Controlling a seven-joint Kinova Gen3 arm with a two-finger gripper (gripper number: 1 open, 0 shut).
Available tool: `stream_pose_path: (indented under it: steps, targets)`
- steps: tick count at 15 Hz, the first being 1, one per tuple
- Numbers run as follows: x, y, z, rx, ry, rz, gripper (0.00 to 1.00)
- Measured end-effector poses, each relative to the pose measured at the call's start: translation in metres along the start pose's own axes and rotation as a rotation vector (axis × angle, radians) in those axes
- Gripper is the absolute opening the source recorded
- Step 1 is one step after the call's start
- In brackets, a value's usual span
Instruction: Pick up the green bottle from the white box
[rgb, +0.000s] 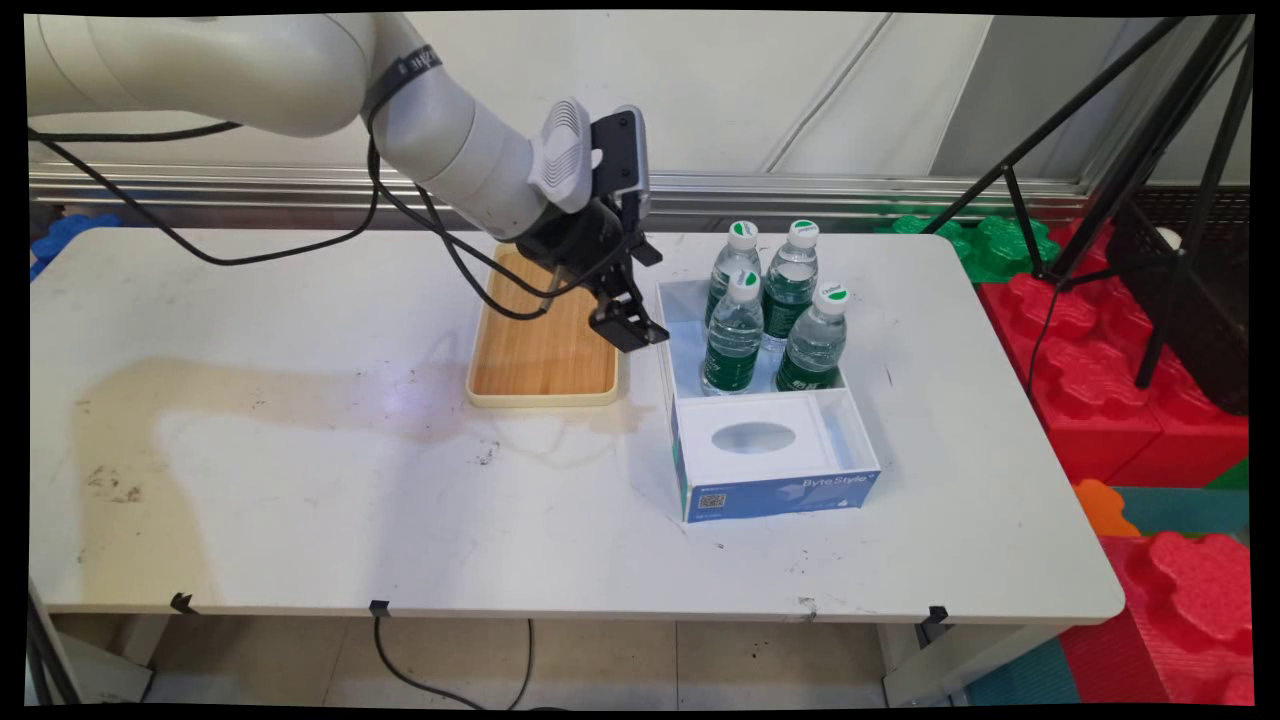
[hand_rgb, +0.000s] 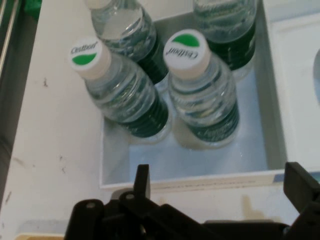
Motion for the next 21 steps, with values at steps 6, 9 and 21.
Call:
stream_pose_path:
  steps: [6,9,21]
  targets:
    - [0.016,0.020,0.004,0.028,0.022,-0.106,1.00]
    - [0.026,0.026,0.009,0.052,0.032,-0.155,1.00]
    - [0.056,0.025,0.063,0.102,0.039,-0.277,1.00]
